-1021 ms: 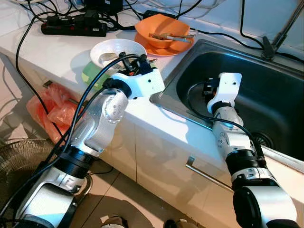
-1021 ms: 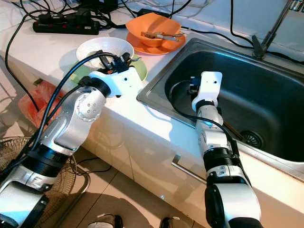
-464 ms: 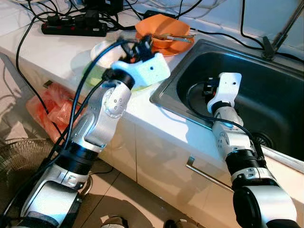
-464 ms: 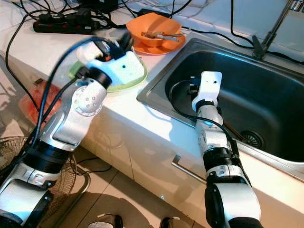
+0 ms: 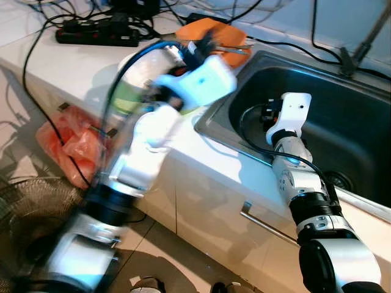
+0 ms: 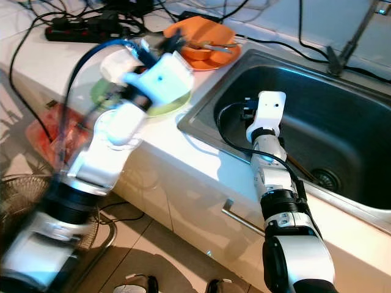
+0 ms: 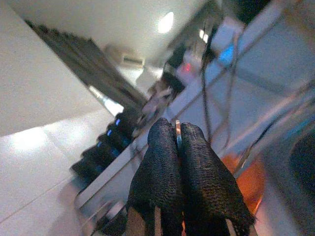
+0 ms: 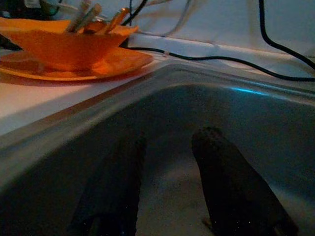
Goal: Kitchen organization
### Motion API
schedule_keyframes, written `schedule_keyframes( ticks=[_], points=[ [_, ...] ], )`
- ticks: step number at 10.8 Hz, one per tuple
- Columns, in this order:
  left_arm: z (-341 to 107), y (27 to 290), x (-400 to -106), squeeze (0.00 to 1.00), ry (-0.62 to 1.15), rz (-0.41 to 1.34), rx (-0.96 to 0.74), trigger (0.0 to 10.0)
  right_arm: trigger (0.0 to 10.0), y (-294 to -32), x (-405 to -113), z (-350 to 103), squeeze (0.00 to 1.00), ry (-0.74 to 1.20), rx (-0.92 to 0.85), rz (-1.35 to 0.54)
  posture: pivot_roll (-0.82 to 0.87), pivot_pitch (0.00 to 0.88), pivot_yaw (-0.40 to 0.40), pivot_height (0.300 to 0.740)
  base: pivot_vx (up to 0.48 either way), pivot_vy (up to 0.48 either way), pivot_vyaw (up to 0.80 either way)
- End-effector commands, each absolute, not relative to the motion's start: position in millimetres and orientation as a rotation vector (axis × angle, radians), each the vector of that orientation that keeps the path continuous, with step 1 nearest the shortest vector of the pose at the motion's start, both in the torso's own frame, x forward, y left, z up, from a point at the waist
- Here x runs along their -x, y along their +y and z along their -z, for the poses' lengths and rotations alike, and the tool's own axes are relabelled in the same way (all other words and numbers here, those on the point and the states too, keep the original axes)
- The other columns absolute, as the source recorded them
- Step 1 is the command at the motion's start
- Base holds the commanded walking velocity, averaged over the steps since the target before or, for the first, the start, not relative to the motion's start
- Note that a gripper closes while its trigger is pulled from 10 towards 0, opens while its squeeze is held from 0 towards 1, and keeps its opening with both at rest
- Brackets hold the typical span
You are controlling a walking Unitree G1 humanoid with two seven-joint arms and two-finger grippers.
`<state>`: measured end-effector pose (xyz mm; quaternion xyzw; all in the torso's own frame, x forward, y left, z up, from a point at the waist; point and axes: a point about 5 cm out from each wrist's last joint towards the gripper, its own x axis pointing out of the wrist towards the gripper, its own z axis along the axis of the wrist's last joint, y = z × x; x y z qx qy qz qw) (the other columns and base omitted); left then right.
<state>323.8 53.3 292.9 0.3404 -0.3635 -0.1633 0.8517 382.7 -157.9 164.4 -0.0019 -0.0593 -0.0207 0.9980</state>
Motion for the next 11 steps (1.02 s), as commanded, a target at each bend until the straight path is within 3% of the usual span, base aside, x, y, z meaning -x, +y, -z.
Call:
schedule_keyframes(
  ticks=[1,2,4,10,11],
  points=[
    [-302,51,-319,0.0,-0.798,0.377,-0.624,10.0,10.0,-165,-384,-177,0.0,-0.171,-0.019,0.065,0.08,0.095,-0.051,0.74,0.0,0.0,0.0],
    [-305,47,-315,0.0,-0.798,0.43,-0.461,10.0,10.0,-168,-385,-190,0.0,-0.227,-0.008,0.075,0.08,0.095,-0.051,0.74,0.0,0.0,0.0],
    [-314,44,-311,0.0,-0.816,0.49,-0.314,10.0,10.0,-176,-384,-212,0.0,-0.339,0.071,0.091,0.08,0.095,-0.048,0.74,0.0,0.0,0.0],
    [-318,48,-311,0.0,-0.751,0.6,0.006,10.0,10.0,-199,-375,-236,0.0,-0.456,0.296,-0.03,0.06,0.094,-0.042,0.74,0.0,0.0,0.0],
    [-314,48,-311,0.0,-0.732,0.619,0.014,10.0,10.0,-210,-374,-235,0.09,-0.438,0.336,-0.022,0.06,0.094,-0.037,0.74,0.0,0.0,0.0]
  ],
)
